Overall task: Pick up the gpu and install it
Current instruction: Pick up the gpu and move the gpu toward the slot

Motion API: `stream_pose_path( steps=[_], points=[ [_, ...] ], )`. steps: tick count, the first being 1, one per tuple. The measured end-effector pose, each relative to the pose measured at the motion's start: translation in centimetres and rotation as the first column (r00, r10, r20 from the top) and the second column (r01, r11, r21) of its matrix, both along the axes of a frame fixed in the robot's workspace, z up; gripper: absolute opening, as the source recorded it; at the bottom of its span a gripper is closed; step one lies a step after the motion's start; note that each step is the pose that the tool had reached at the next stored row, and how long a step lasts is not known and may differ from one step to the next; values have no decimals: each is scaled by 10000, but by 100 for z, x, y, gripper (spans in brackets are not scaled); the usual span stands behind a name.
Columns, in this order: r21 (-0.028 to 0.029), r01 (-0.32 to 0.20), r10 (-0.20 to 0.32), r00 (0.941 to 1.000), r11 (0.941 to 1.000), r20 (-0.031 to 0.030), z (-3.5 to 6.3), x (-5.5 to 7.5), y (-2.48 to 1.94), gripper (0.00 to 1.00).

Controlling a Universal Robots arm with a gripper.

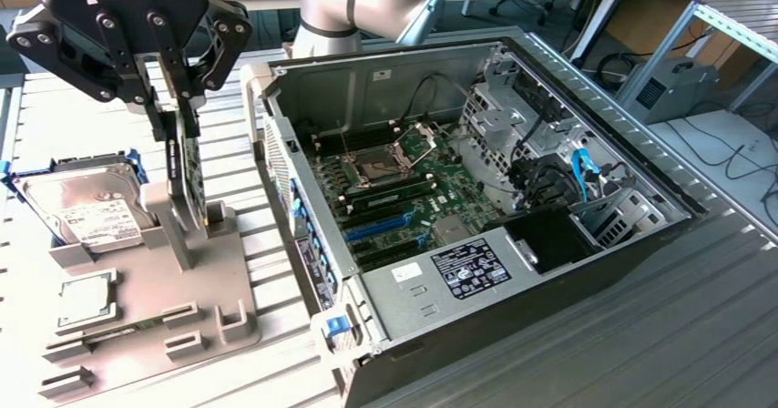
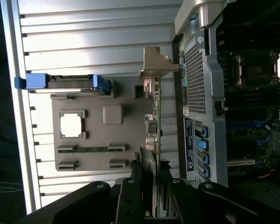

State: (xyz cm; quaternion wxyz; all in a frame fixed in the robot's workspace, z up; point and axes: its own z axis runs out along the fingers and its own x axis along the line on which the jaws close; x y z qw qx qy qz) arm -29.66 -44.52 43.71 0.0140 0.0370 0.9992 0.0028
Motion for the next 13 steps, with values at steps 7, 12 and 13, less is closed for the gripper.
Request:
stream_pose_path(
  steps=[7,12,13],
  points=[
    [0,0,0,10000,10000,0,12,0,0,26],
    [-1,0,0,10000,10000,0,32,0,0,26],
    [0,0,0,10000,10000,0,36,0,0,26]
  ],
)
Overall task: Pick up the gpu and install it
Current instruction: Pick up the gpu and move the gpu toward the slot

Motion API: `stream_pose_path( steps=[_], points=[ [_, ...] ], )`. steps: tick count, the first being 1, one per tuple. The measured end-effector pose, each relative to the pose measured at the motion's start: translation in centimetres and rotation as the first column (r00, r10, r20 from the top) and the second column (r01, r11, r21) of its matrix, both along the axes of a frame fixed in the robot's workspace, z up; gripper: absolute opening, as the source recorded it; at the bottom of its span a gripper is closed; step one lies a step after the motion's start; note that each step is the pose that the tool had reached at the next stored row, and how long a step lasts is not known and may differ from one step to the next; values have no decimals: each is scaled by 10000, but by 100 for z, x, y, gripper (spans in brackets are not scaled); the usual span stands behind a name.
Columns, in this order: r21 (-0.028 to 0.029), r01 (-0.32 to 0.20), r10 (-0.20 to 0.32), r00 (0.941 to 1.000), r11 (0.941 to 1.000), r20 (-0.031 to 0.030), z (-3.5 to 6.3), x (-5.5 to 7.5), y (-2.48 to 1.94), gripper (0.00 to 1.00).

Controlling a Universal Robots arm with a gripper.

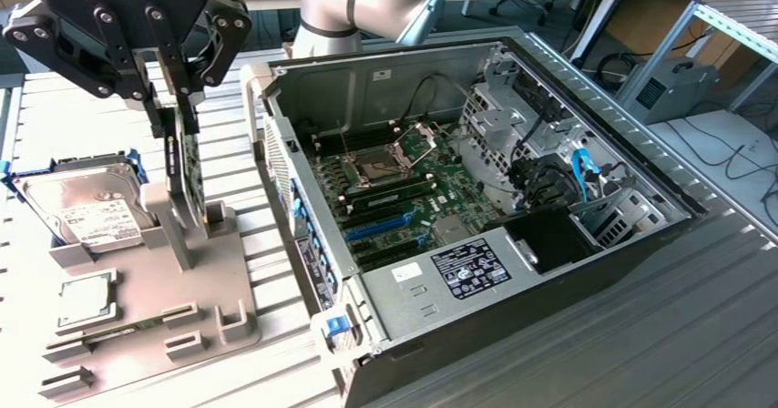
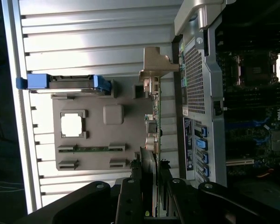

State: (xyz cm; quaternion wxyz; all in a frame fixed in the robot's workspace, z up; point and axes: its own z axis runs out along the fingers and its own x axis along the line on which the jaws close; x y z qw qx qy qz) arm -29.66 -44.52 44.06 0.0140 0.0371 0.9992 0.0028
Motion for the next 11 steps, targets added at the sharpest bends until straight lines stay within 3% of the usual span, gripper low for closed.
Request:
stream_pose_path(
  steps=[11],
  points=[
    [1,0,0,10000,10000,1,42,0,0,26]
  ],
)
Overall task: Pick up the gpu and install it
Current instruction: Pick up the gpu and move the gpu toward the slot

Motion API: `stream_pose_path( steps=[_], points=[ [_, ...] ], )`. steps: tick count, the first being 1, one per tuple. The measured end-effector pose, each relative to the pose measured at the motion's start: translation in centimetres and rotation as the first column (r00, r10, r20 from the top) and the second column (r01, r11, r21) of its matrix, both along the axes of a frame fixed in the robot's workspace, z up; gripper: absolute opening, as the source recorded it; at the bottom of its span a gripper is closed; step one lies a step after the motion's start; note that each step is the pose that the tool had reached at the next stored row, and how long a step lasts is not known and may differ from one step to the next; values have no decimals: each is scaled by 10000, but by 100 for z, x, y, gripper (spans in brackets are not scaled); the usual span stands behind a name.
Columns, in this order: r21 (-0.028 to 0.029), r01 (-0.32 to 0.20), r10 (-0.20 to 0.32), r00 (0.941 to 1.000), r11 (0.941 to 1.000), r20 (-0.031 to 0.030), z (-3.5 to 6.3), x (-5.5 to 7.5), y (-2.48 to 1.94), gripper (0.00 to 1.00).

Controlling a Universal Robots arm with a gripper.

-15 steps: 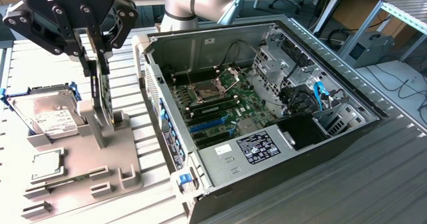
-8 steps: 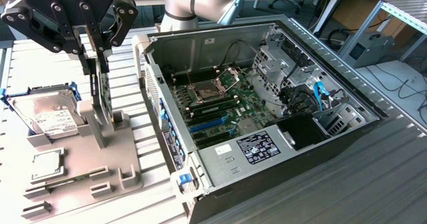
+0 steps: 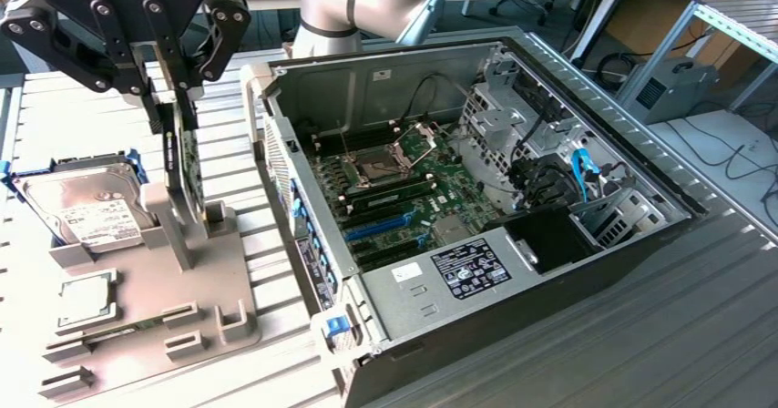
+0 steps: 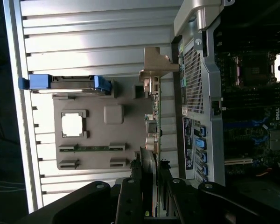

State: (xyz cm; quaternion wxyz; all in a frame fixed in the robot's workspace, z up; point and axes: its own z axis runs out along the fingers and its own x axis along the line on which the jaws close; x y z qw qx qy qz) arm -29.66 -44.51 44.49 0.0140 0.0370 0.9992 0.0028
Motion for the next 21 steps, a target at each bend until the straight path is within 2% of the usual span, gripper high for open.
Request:
stream_pose_path(
  steps=[7,21],
  points=[
    [-3,-2,2,10000,10000,-4,3,14,0,26],
    [-19,0,0,10000,10000,-1,1,198,0,26]
  ],
)
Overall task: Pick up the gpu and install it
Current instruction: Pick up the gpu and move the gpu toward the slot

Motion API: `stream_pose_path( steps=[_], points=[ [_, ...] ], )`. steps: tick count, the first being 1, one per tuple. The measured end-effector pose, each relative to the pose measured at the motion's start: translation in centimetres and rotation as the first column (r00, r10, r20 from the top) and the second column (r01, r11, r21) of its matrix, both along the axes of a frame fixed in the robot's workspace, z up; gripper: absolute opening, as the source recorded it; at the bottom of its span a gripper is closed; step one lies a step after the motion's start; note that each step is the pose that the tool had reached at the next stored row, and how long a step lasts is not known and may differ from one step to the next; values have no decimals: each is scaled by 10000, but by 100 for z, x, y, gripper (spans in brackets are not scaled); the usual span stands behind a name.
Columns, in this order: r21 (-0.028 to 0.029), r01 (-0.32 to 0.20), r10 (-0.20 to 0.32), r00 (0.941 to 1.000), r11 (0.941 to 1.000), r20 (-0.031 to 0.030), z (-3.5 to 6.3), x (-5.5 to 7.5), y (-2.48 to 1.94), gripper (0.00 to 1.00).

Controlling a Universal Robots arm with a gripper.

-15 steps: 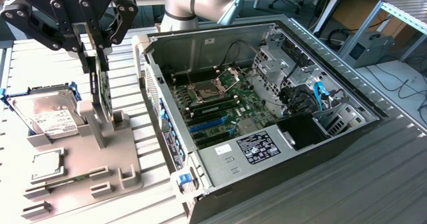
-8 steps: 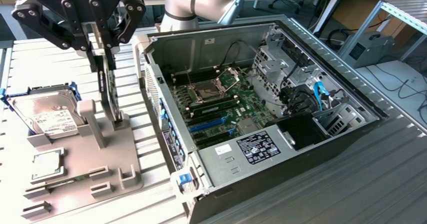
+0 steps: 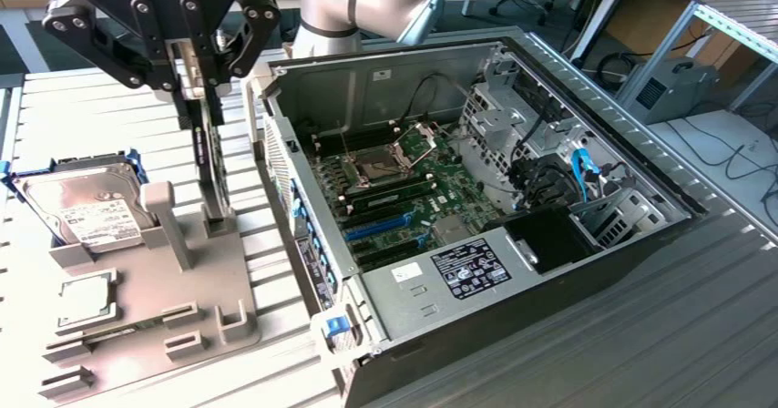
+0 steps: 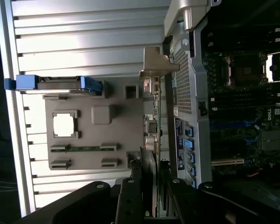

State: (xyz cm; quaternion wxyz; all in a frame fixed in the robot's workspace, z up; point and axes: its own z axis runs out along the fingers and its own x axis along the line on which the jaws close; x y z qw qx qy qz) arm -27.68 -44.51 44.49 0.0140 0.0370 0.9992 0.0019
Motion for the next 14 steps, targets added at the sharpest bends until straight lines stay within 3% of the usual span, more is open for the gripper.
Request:
stream_pose_path(
  steps=[14],
  points=[
    [-19,0,0,10000,10000,0,0,64,0,26]
  ],
)
